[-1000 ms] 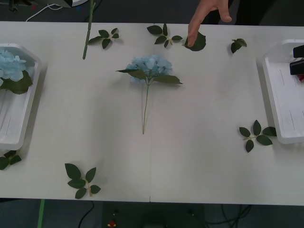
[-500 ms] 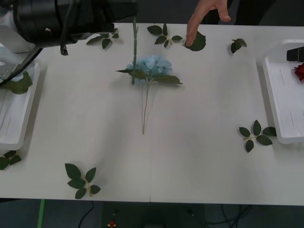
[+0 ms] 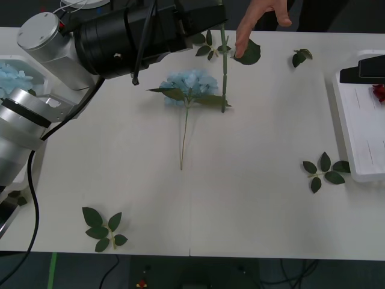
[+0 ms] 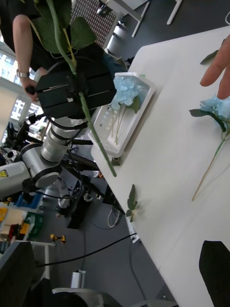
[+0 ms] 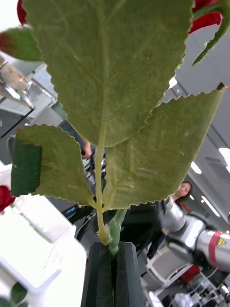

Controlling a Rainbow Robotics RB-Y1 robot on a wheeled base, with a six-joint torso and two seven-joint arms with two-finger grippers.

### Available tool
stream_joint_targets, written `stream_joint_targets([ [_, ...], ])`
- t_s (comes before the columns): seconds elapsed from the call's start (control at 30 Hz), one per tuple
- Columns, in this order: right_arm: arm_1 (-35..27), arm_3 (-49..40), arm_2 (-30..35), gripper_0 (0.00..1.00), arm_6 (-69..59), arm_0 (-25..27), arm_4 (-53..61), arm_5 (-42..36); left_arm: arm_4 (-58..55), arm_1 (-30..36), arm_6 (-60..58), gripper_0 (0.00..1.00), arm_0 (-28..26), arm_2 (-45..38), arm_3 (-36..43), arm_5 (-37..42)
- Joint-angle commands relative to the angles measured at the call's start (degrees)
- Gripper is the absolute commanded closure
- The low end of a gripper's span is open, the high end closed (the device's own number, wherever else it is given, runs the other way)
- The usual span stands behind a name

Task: Place the red flowers into the right box and the blue flowers into the left box. If a person shows an open palm, hand one flower to the person first, then continue sorting.

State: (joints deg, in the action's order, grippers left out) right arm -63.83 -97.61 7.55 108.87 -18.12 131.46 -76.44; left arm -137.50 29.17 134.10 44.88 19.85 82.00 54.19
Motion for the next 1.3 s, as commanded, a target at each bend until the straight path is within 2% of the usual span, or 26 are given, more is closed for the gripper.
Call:
stream_joint_targets([
  [0.03, 3.97, -2.05, -0.25, 0.00, 9.26, -4.03, -3.58, 0.59, 0.30, -3.42, -2.27, 1.00, -0.23, 1.42, 4.75, -4.36],
  [0.27, 7.14, -2.14, -3.95, 0.00, 18.93, -5.96, -3.85, 3.14, -0.40, -4.39, -2.88, 1.00, -0.84, 4.32, 7.65, -6.73],
  [0.63, 9.77, -2.14, -17.66, 0.00, 25.87, -10.62, 4.41, 12.45, -1.63, -5.00, -2.00, 1.00, -0.84, 9.24, 10.47, -13.06],
  [1.07, 9.68, -2.76, -20.38, 0.00, 26.22, -11.23, 6.79, 13.69, -0.40, -6.06, -1.21, 1.00, -0.93, 11.44, 10.29, -13.85],
  [1.13, 9.68, -2.76, -20.29, 0.83, 25.96, -11.23, 6.88, 13.60, -0.49, -6.06, -1.30, 1.00, -1.02, 11.70, 10.29, -13.94],
  [1.17, 9.77, -2.76, -20.29, 0.96, 25.96, -11.23, 6.88, 13.60, -0.49, -6.15, -1.30, 1.00, -1.02, 11.70, 10.29, -13.94],
  [1.2, 9.77, -2.76, -20.29, 1.00, 25.96, -11.23, 6.96, 13.60, -0.49, -6.15, -1.30, 0.99, -1.02, 11.70, 10.29, -13.94],
  [1.3, 9.77, -2.76, -20.29, 1.00, 26.13, -11.23, 7.05, 13.60, -0.49, -6.15, -1.30, 1.00, -1.02, 11.70, 10.29, -13.94],
])
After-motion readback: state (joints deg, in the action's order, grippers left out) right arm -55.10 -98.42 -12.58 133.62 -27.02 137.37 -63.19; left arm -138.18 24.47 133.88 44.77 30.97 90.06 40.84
